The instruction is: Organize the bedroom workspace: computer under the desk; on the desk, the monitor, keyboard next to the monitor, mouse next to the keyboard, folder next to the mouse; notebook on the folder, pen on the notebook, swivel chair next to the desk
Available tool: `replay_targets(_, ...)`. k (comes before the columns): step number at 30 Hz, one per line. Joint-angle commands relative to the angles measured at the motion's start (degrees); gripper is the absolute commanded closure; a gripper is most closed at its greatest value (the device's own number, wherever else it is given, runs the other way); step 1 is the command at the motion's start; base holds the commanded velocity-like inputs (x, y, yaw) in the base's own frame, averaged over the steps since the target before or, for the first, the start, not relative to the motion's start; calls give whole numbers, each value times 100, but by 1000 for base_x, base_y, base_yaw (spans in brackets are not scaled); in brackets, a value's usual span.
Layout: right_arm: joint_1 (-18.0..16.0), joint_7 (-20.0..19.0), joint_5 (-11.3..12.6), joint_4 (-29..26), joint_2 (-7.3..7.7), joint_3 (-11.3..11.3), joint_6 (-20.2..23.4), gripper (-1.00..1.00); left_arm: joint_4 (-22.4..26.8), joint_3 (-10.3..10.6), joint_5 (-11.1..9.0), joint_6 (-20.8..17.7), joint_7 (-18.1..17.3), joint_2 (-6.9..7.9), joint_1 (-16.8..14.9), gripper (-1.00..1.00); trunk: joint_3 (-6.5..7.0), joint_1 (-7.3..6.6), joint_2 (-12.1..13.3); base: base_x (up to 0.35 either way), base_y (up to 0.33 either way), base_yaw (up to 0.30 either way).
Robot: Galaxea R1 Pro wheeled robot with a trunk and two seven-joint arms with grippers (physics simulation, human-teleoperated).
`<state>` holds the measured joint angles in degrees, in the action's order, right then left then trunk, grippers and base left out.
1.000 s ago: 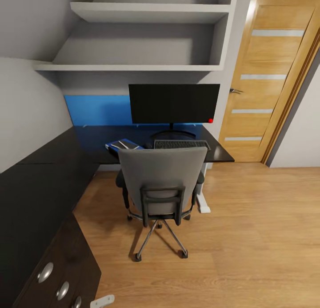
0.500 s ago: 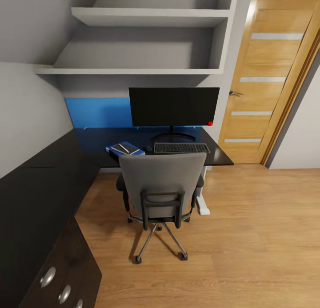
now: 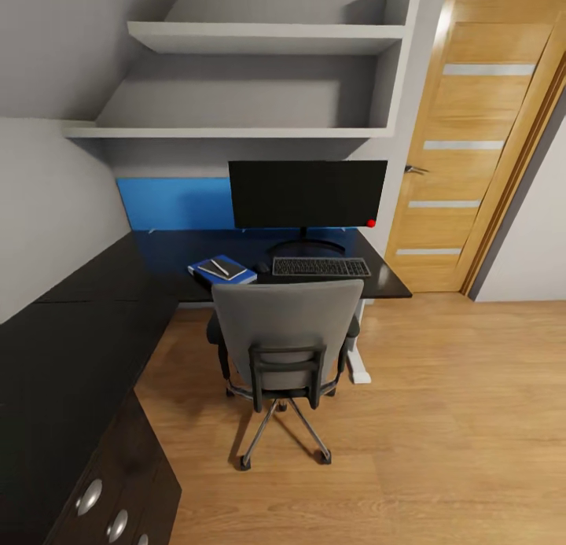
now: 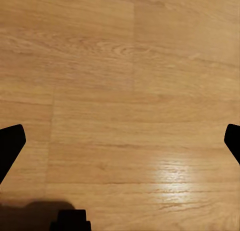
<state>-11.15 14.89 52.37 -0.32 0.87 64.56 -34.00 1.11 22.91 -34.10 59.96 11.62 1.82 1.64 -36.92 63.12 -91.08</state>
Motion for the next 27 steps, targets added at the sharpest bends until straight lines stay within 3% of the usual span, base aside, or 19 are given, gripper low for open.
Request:
replay_targets(1, -1, 40, 10, -3, 1, 48, -1, -100, 12, 49, 0, 4, 58, 2, 3, -100, 15, -23, 40, 0, 0, 0)
replay_targets(27, -1, 40, 10, -3, 1, 48, -1, -100, 11, 54, 0, 4, 51, -14, 3, -100, 481, -594, 1082, 0, 0, 0)
